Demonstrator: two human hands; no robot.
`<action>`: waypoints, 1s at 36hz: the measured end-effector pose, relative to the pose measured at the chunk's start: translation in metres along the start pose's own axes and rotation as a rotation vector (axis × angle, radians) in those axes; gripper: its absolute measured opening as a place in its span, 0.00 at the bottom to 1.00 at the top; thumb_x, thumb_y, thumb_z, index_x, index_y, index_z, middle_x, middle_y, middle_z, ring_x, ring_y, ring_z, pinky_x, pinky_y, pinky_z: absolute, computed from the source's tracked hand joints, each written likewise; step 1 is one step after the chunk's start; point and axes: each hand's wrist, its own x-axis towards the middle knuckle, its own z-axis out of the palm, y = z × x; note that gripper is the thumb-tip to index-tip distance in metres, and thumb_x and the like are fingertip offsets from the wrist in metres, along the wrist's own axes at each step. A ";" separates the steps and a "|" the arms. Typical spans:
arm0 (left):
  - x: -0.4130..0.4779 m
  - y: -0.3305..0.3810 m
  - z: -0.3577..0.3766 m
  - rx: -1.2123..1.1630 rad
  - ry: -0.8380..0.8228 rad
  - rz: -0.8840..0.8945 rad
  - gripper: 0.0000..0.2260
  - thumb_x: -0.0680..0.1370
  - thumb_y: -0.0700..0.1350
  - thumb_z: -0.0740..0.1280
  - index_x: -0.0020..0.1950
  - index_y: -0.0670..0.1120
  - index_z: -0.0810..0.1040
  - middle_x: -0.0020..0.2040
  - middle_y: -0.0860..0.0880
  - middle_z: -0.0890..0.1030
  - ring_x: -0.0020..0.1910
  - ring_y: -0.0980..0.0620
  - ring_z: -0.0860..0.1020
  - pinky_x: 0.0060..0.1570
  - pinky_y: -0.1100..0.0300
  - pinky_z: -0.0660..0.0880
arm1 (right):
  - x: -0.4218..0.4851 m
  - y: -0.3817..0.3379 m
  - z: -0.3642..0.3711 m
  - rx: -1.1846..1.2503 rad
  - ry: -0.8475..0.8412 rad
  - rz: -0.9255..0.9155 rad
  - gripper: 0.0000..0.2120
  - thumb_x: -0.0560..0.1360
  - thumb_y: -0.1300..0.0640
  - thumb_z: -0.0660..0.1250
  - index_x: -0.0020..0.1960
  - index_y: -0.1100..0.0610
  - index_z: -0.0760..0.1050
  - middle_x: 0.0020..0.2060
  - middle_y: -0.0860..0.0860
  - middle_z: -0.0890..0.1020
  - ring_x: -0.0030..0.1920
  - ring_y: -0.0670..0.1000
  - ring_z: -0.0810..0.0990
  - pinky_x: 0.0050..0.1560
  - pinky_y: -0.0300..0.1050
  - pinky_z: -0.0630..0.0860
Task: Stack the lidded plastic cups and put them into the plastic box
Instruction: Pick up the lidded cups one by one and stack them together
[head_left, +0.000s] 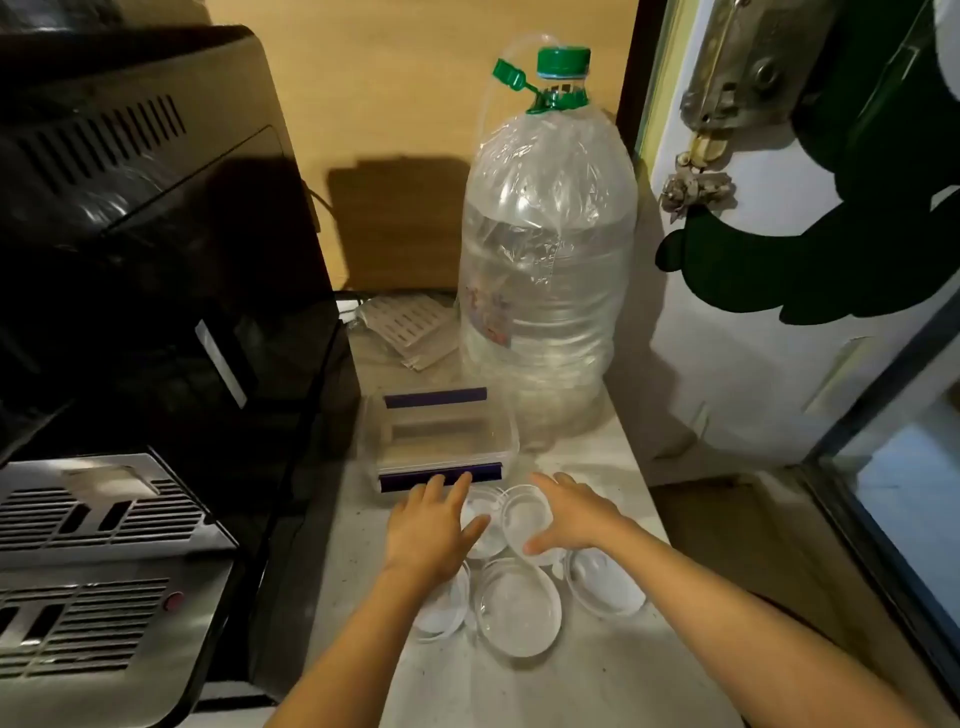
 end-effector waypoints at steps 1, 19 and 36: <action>-0.001 -0.001 0.002 -0.002 -0.020 -0.006 0.28 0.78 0.60 0.52 0.75 0.53 0.51 0.76 0.46 0.59 0.73 0.45 0.59 0.69 0.49 0.62 | 0.000 -0.002 0.001 0.010 -0.004 0.004 0.48 0.65 0.43 0.73 0.75 0.46 0.46 0.76 0.54 0.52 0.74 0.57 0.57 0.66 0.53 0.65; 0.000 -0.013 0.017 -0.025 -0.054 -0.019 0.28 0.77 0.60 0.53 0.75 0.53 0.52 0.75 0.47 0.62 0.73 0.46 0.61 0.69 0.49 0.63 | 0.016 -0.012 0.016 0.015 0.022 0.033 0.47 0.61 0.46 0.77 0.72 0.45 0.54 0.72 0.51 0.63 0.69 0.57 0.66 0.61 0.54 0.72; 0.014 0.003 -0.034 -1.069 -0.080 0.062 0.32 0.74 0.56 0.65 0.74 0.52 0.55 0.75 0.45 0.61 0.71 0.46 0.64 0.68 0.50 0.63 | -0.006 -0.015 -0.042 0.415 0.209 -0.113 0.49 0.53 0.41 0.77 0.70 0.44 0.60 0.68 0.44 0.67 0.68 0.51 0.68 0.63 0.54 0.72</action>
